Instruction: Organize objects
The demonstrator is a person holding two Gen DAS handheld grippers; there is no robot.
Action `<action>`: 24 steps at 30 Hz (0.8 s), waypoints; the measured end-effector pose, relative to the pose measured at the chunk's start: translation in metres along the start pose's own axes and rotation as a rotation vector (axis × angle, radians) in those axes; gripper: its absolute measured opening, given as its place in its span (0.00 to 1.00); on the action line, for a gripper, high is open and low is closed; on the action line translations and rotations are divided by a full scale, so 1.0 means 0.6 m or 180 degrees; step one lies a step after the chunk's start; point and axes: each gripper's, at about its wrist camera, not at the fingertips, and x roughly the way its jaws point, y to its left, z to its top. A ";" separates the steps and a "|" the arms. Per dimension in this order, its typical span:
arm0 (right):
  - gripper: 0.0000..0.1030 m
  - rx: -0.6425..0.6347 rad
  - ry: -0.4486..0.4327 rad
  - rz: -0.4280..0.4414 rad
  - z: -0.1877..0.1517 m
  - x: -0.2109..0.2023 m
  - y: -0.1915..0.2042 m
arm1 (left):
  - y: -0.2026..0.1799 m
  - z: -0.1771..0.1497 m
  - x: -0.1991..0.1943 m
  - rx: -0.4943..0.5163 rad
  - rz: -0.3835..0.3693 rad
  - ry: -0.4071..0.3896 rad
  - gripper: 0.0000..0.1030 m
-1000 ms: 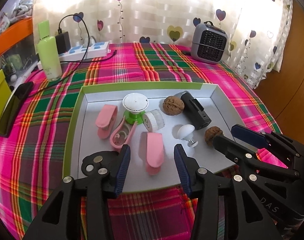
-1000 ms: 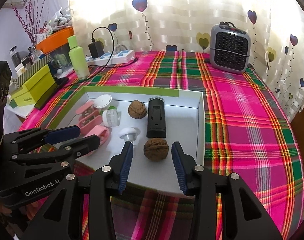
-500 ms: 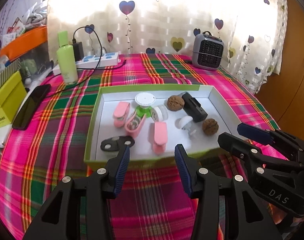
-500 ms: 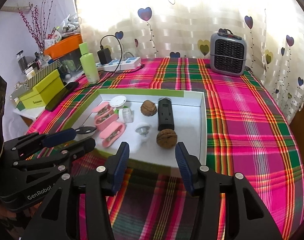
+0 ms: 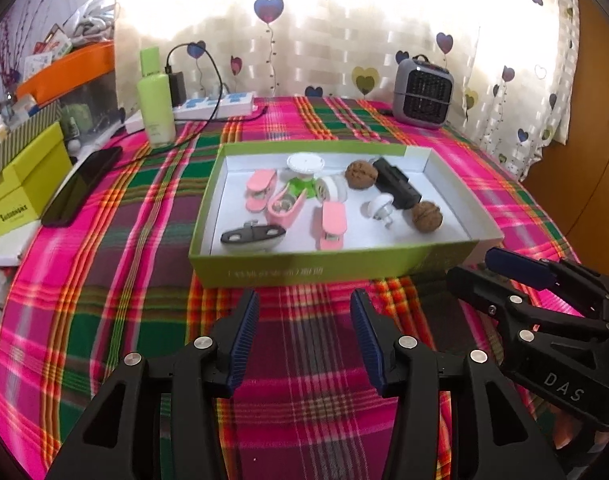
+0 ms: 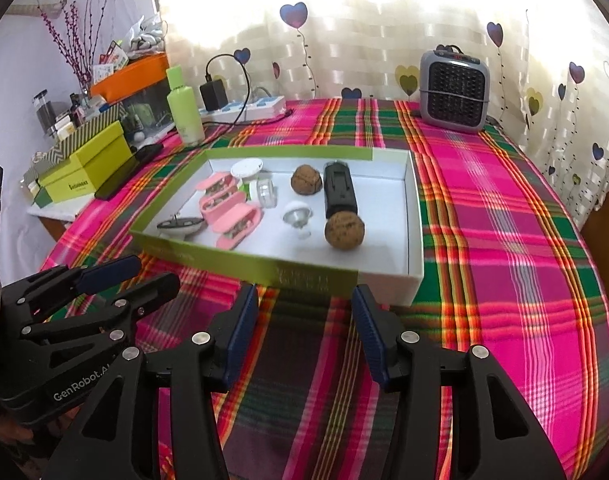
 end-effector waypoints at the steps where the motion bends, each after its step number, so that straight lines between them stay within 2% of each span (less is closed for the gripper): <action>1: 0.49 0.0006 0.0026 -0.0020 -0.003 0.002 0.000 | 0.000 -0.003 0.002 -0.0001 0.0006 0.0022 0.45; 5: 0.49 0.0031 0.0086 -0.0080 -0.013 0.007 0.000 | 0.002 -0.013 0.008 -0.0005 0.0041 0.0088 0.45; 9: 0.58 0.0055 0.0136 -0.0156 -0.017 0.011 -0.004 | 0.004 -0.018 0.013 -0.0011 0.0086 0.0137 0.45; 14: 0.58 0.0068 0.0277 -0.0280 -0.021 0.024 -0.008 | 0.009 -0.022 0.020 -0.0063 0.0100 0.0199 0.45; 22: 0.59 0.0016 0.0364 -0.0498 -0.024 0.029 -0.008 | 0.000 -0.021 0.024 0.0021 0.0096 0.0237 0.54; 24: 0.62 0.0012 0.0374 -0.0548 -0.025 0.028 -0.008 | 0.000 -0.021 0.024 0.0026 0.0098 0.0239 0.54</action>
